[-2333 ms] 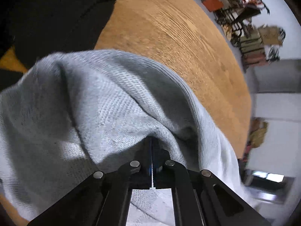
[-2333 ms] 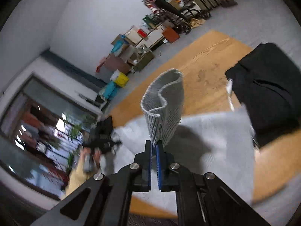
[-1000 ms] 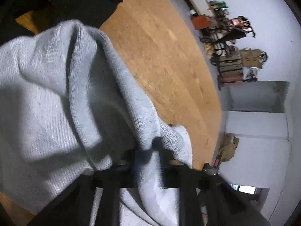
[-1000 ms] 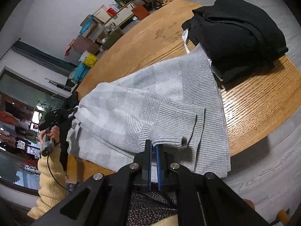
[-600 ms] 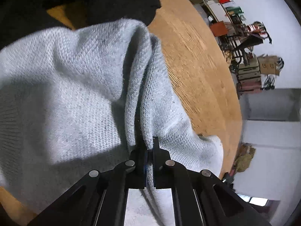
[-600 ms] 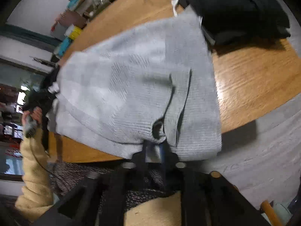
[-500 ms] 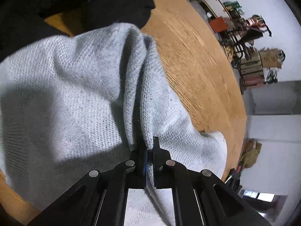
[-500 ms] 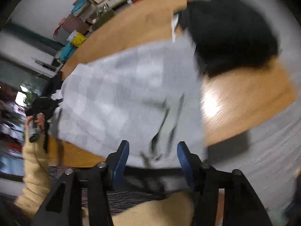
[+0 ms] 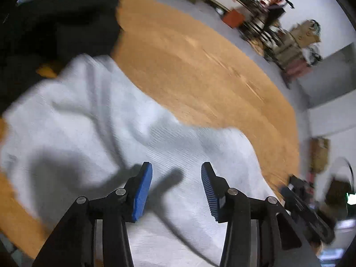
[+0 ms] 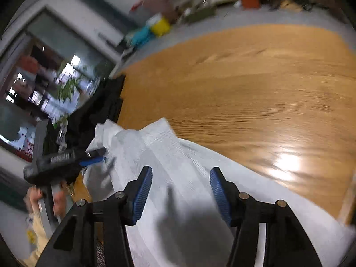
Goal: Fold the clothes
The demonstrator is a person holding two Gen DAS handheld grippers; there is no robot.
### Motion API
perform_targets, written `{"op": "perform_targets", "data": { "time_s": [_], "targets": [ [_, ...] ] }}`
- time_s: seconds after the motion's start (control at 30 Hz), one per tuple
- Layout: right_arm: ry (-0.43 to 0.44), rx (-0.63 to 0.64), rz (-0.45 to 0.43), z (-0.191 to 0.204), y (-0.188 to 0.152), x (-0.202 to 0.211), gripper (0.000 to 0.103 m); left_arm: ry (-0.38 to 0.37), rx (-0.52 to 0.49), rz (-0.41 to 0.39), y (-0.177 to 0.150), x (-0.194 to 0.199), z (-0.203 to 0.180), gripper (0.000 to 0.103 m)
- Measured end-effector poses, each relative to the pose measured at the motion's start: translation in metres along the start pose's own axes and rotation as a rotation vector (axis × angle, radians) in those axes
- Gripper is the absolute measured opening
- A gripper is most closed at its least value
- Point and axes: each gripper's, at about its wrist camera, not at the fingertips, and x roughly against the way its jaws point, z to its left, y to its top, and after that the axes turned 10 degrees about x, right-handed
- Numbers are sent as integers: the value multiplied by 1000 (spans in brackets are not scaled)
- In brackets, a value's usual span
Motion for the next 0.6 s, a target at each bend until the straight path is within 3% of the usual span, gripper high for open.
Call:
{"op": "perform_targets", "data": {
  "time_s": [0.07, 0.17, 0.27, 0.33, 0.4, 0.47, 0.6],
  "targets": [
    [-19, 43, 37, 10, 12, -25, 58, 66, -23, 2, -7, -12, 6, 47],
    [-144, 128, 36, 27, 11, -36, 57, 136, -153, -63, -19, -15, -4, 47],
    [-284, 175, 38, 25, -6, -24, 57, 221, -216, -87, -28, -17, -26, 43],
    [-307, 169, 9, 19, -32, 3, 62, 109, -268, -88, -39, -3, -36, 43],
    [-296, 77, -22, 0, -65, 36, 69, 16, -332, -126, -49, 9, -52, 43],
    [-287, -76, -50, -26, -108, 74, 69, 16, -408, -191, -53, 4, -68, 43],
    [-328, -328, -87, -58, -188, 129, 69, 44, -348, -149, -41, -43, -67, 43]
  ]
}}
